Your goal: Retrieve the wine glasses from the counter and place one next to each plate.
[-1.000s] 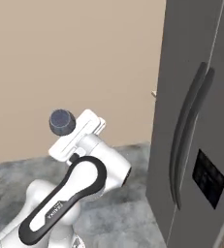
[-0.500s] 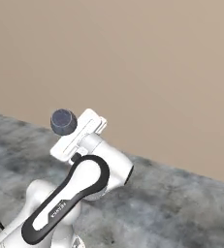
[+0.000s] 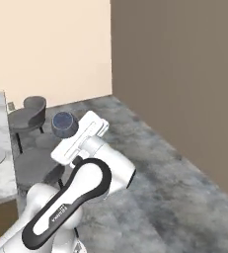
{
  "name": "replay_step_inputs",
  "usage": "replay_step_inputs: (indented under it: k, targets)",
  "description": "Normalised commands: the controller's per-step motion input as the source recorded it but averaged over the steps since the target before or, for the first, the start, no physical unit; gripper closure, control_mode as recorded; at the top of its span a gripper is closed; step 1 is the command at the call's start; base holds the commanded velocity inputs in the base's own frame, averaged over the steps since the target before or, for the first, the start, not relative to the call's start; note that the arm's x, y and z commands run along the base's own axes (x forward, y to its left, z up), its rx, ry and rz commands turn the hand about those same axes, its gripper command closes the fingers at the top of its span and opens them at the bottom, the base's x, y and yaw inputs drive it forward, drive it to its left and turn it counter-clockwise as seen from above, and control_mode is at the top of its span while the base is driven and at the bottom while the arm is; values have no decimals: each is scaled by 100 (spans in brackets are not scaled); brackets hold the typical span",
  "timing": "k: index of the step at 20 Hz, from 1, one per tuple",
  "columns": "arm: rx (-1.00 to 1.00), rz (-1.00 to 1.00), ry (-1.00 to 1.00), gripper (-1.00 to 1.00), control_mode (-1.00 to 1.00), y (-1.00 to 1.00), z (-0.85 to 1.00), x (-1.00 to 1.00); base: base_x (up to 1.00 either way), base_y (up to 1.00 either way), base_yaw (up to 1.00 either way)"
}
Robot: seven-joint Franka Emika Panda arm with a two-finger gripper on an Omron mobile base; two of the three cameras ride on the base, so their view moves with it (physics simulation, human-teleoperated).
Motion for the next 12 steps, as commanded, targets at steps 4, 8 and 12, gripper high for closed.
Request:
replay_step_inputs:
  k: [4,8,12]
  targets:
    - [0,0,0,100,100,0,0,0,-1,-4,100]
    - [0,0,0,100,100,0,0,0,19,-78,70]
    - [0,0,0,100,100,0,0,0,79,-100,48]
